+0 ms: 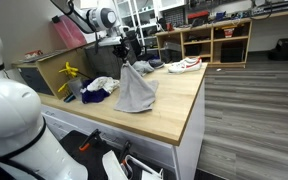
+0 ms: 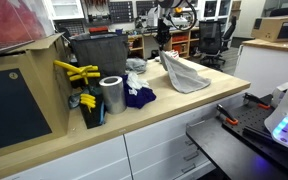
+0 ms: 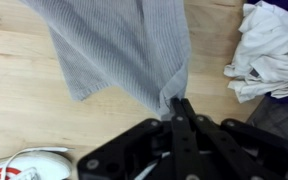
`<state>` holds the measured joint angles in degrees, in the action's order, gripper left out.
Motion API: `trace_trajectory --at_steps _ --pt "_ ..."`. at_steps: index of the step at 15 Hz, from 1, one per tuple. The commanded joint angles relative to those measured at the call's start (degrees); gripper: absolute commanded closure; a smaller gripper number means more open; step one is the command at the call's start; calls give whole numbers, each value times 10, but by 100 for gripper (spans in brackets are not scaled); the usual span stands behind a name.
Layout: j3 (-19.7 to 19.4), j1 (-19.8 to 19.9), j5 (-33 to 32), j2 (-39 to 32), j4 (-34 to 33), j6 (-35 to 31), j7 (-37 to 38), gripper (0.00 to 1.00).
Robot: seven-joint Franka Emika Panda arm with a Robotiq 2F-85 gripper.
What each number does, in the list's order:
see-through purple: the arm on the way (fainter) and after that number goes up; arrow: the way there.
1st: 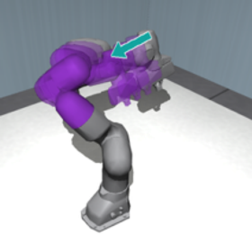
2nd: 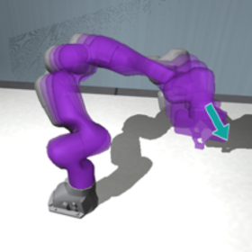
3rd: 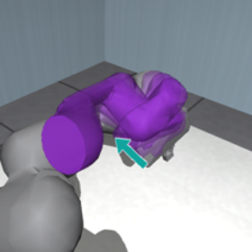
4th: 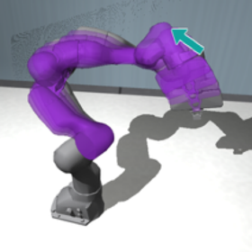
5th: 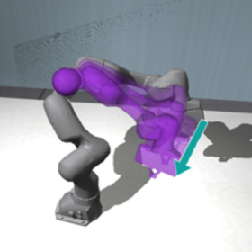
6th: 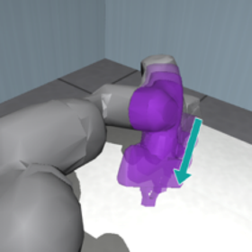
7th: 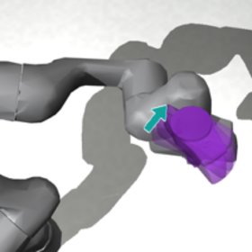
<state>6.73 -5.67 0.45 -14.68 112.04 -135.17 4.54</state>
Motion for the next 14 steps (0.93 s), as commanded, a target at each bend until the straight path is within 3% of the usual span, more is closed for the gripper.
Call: trace_trajectory --at_steps 1,14 --pt "6 -3 24 -18 -29 30 -23 100" --pt "60 27 237 -85 -96 90 -160 100"
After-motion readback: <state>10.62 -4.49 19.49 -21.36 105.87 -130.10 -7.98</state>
